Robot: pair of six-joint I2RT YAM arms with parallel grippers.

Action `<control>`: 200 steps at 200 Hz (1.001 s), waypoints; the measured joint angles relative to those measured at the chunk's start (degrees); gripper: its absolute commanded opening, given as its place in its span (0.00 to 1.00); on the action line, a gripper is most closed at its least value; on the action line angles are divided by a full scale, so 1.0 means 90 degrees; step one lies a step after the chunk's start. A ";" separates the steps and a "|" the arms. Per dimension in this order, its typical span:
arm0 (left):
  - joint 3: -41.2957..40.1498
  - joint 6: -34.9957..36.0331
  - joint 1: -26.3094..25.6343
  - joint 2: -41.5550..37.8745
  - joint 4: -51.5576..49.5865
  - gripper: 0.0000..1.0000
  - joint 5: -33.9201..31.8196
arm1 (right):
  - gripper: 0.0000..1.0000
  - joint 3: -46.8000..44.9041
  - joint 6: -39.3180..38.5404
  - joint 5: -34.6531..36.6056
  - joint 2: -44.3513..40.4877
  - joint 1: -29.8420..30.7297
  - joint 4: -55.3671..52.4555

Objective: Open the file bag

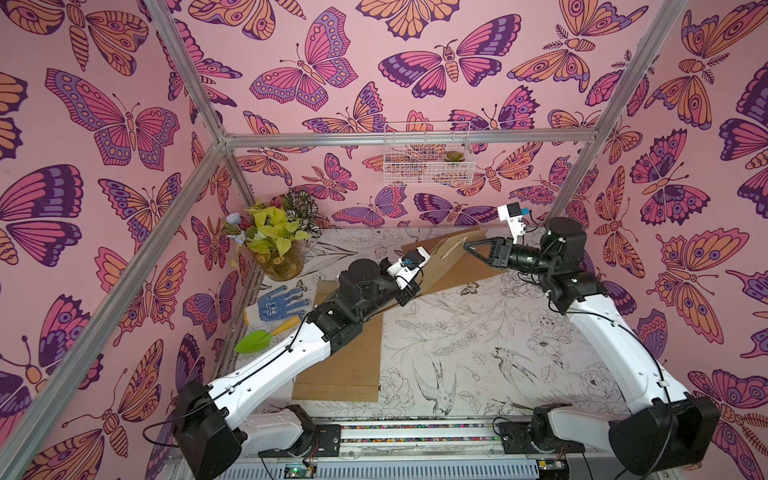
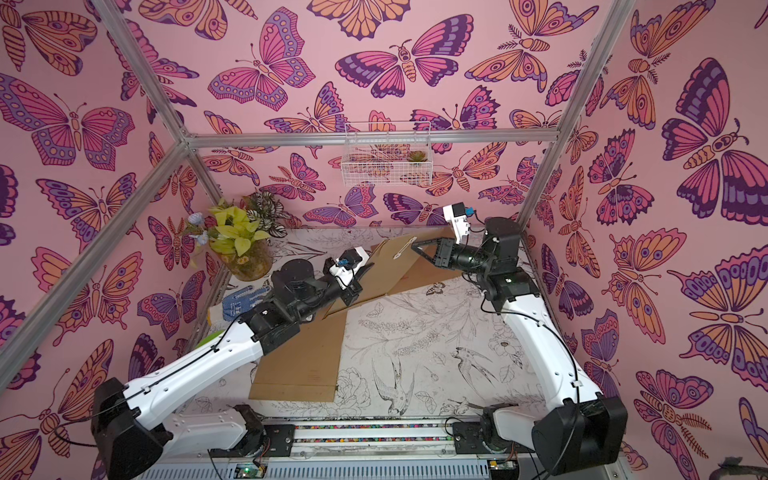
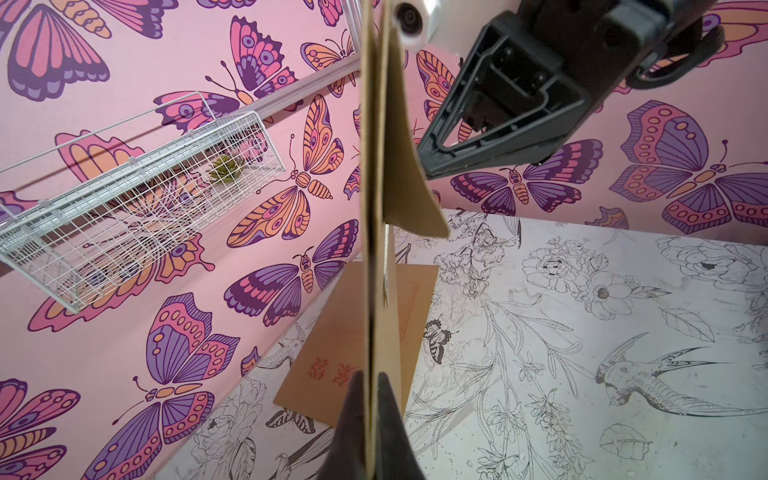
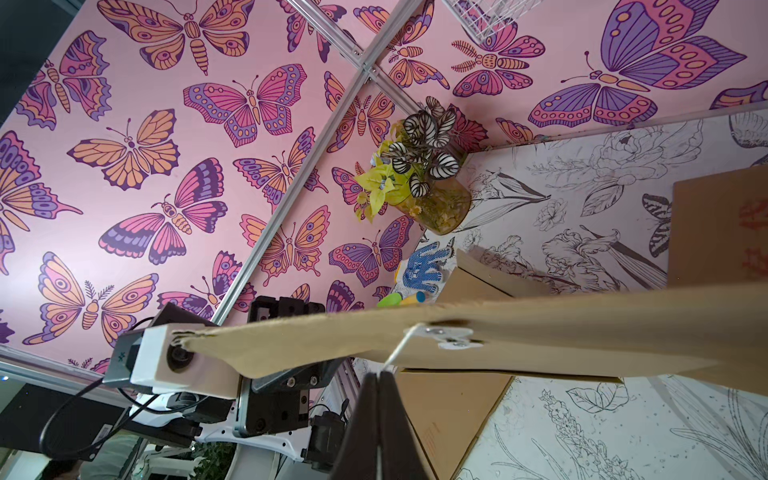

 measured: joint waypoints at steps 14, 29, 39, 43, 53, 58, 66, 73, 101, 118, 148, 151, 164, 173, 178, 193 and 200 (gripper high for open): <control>0.0000 -0.0019 0.0000 0.0005 0.0044 0.00 0.0000 | 0.00 0.0012 -0.0032 -0.0039 0.0024 0.0015 -0.0036; 0.0000 -0.0046 0.0000 0.0012 0.0092 0.00 0.0000 | 0.00 0.0041 -0.0049 -0.0078 0.0073 0.0049 -0.0039; -0.0002 -0.0068 0.0000 0.0017 0.0109 0.00 0.0002 | 0.00 0.0058 -0.0051 -0.0095 0.0107 0.0068 -0.0041; -0.0002 -0.0073 0.0000 0.0017 0.0112 0.00 0.0002 | 0.00 0.0058 -0.0053 -0.0097 0.0114 0.0080 -0.0041; -0.0002 -0.0100 0.0000 0.0017 0.0112 0.00 0.0002 | 0.00 0.0058 -0.0070 -0.0117 0.0131 0.0104 -0.0061; -0.0002 -0.0119 0.0000 0.0019 0.0112 0.00 0.0000 | 0.00 0.0058 -0.0080 -0.0126 0.0134 0.0119 -0.0070; -0.0002 -0.0129 0.0000 0.0019 0.0112 0.00 0.0000 | 0.00 0.0058 -0.0107 -0.0138 0.0141 0.0131 -0.0097; -0.0002 -0.0141 0.0000 0.0017 0.0112 0.00 0.0000 | 0.00 0.0063 -0.0143 -0.0141 0.0148 0.0138 -0.0131; -0.0007 -0.0168 -0.0002 0.0019 0.0114 0.00 0.0000 | 0.00 0.0070 -0.0194 -0.0163 0.0189 0.0158 -0.0194; -0.0012 -0.0194 -0.0005 0.0019 0.0114 0.00 0.0000 | 0.00 0.0070 -0.0226 -0.0182 0.0206 0.0182 -0.0250; -0.0024 -0.0253 -0.0005 0.0019 0.0119 0.00 -0.0002 | 0.00 0.0070 -0.0386 -0.0189 0.0206 0.0211 -0.0461; -0.0024 -0.0262 -0.0005 0.0019 0.0119 0.00 -0.0002 | 0.00 0.0070 -0.0408 -0.0189 0.0206 0.0214 -0.0495; -0.0024 -0.0311 -0.0005 0.0019 0.0131 0.00 -0.0005 | 0.00 0.0070 -0.0481 -0.0189 0.0209 0.0214 -0.0578; -0.0024 -0.0352 -0.0005 0.0019 0.0143 0.00 -0.0005 | 0.00 0.0070 -0.0508 -0.0189 0.0211 0.0214 -0.0617; -0.0024 -0.0381 -0.0005 0.0019 0.0148 0.00 -0.0005 | 0.00 0.0070 -0.0525 -0.0189 0.0211 0.0214 -0.0636; -0.0024 -0.0476 -0.0005 0.0017 0.0160 0.00 -0.0005 | 0.00 0.0070 -0.0597 -0.0185 0.0211 0.0214 -0.0712; -0.0024 -0.0527 -0.0005 0.0017 0.0163 0.00 -0.0005 | 0.00 0.0070 -0.0658 -0.0182 0.0211 0.0214 -0.0767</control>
